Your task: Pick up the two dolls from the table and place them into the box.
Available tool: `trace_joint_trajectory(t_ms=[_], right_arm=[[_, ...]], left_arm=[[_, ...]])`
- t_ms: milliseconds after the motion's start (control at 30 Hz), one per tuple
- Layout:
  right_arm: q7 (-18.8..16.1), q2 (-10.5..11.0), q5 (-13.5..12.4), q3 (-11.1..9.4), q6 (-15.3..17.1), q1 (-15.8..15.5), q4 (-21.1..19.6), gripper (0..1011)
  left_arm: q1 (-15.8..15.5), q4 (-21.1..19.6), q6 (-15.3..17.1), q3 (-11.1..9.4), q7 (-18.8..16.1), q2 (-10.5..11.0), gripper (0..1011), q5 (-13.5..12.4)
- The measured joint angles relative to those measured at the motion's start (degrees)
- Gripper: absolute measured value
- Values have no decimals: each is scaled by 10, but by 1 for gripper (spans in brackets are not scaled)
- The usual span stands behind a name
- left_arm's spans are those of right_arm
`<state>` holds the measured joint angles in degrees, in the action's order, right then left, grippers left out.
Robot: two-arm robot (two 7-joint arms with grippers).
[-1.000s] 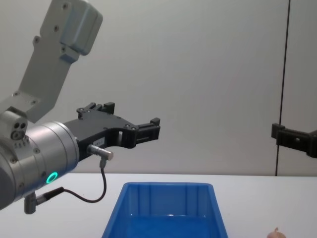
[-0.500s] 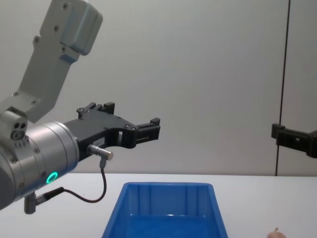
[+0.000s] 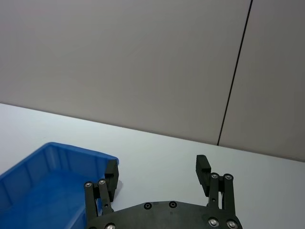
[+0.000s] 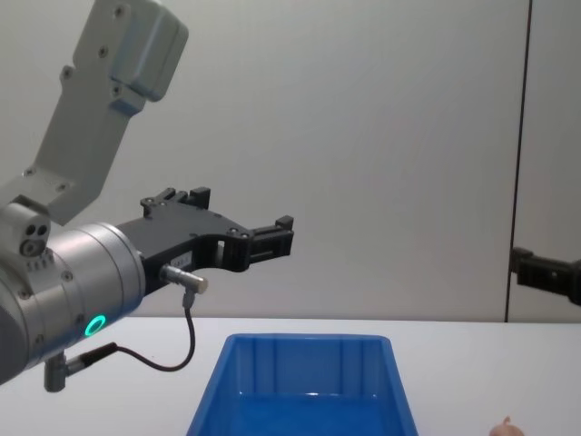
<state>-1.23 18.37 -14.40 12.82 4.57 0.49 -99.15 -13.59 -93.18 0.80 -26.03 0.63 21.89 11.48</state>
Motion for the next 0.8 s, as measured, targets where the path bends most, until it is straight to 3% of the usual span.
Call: trace_joint_trajectory(t_ms=[400, 800], right_arm=[[47, -8, 30, 1, 65, 3, 9, 1001], [78, -2, 45, -4, 124, -17, -1, 1001]], left_arm=[[0, 0, 0, 0, 0, 0, 1001, 0], [0, 0, 0, 0, 0, 0, 1001, 0]])
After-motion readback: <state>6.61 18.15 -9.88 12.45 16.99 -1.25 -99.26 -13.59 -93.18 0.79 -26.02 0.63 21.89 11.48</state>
